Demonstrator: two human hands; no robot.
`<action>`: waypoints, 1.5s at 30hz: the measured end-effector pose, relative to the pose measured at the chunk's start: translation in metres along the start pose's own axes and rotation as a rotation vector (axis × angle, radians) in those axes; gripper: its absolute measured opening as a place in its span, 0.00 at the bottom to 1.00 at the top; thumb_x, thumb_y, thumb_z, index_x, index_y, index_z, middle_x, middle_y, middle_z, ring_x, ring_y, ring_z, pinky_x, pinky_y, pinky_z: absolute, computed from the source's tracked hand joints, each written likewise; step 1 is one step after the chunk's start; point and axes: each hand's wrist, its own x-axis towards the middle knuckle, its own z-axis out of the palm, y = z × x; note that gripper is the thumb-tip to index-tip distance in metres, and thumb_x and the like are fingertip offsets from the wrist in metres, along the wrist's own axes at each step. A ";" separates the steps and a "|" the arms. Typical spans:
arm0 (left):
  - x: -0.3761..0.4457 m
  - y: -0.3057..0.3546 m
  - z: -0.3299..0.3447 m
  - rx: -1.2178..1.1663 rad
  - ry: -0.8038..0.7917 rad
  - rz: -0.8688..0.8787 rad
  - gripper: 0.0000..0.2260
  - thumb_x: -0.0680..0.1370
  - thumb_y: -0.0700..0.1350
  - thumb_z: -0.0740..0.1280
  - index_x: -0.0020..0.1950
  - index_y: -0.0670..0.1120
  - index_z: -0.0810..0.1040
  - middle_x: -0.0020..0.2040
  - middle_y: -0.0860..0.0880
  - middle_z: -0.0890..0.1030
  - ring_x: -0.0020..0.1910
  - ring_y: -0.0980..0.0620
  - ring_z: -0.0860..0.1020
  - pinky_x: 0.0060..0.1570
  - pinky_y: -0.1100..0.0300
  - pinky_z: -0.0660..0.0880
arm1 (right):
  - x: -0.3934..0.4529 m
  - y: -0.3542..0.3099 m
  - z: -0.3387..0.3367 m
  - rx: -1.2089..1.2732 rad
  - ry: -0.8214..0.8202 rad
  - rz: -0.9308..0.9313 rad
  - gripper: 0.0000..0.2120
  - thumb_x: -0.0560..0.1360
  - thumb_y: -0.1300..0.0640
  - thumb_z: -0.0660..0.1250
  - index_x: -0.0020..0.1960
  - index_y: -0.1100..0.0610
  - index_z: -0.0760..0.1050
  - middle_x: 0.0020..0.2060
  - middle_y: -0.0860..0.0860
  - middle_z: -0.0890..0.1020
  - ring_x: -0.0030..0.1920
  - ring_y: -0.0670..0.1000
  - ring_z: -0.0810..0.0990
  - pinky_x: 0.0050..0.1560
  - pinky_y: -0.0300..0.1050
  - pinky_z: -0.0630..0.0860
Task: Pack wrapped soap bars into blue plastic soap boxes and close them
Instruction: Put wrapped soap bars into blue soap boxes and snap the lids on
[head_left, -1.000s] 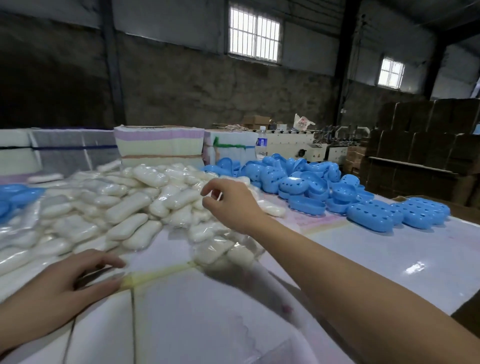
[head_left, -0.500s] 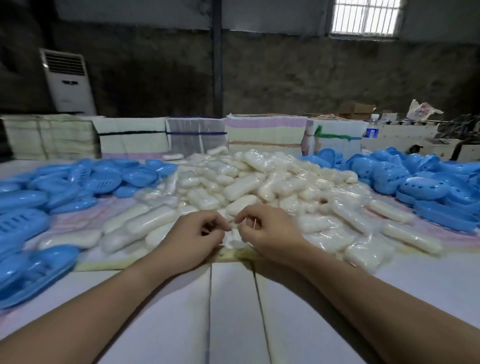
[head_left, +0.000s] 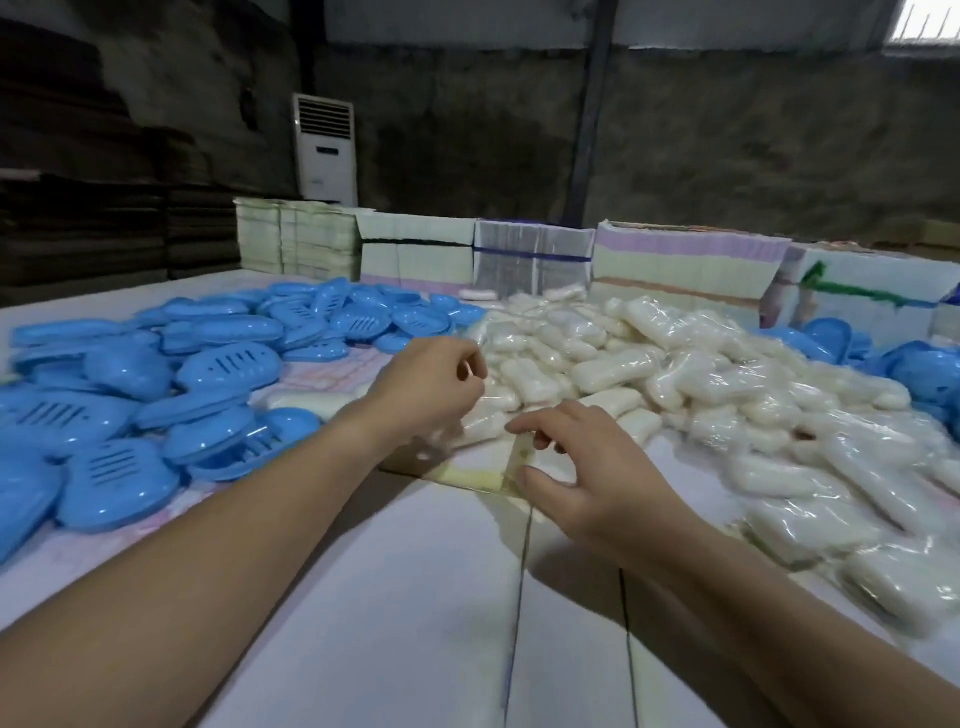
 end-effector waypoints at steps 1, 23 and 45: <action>0.004 -0.005 -0.007 0.033 0.074 -0.030 0.07 0.76 0.45 0.66 0.42 0.58 0.77 0.41 0.59 0.78 0.43 0.54 0.77 0.38 0.57 0.71 | 0.000 -0.001 0.000 0.006 -0.002 -0.022 0.17 0.73 0.55 0.70 0.61 0.46 0.76 0.46 0.38 0.71 0.52 0.46 0.71 0.56 0.38 0.67; 0.038 -0.137 -0.042 0.473 -0.089 -0.452 0.27 0.77 0.55 0.67 0.74 0.51 0.66 0.68 0.41 0.71 0.68 0.35 0.68 0.65 0.40 0.70 | 0.004 0.005 0.008 0.012 -0.129 -0.059 0.19 0.74 0.51 0.69 0.64 0.42 0.73 0.49 0.42 0.75 0.54 0.48 0.70 0.59 0.43 0.66; -0.010 0.033 0.023 -0.800 0.002 0.079 0.25 0.68 0.54 0.73 0.65 0.63 0.74 0.52 0.53 0.76 0.46 0.61 0.77 0.47 0.69 0.75 | 0.008 0.031 -0.009 0.148 0.178 0.217 0.10 0.72 0.57 0.70 0.51 0.44 0.79 0.42 0.43 0.78 0.47 0.46 0.76 0.52 0.49 0.76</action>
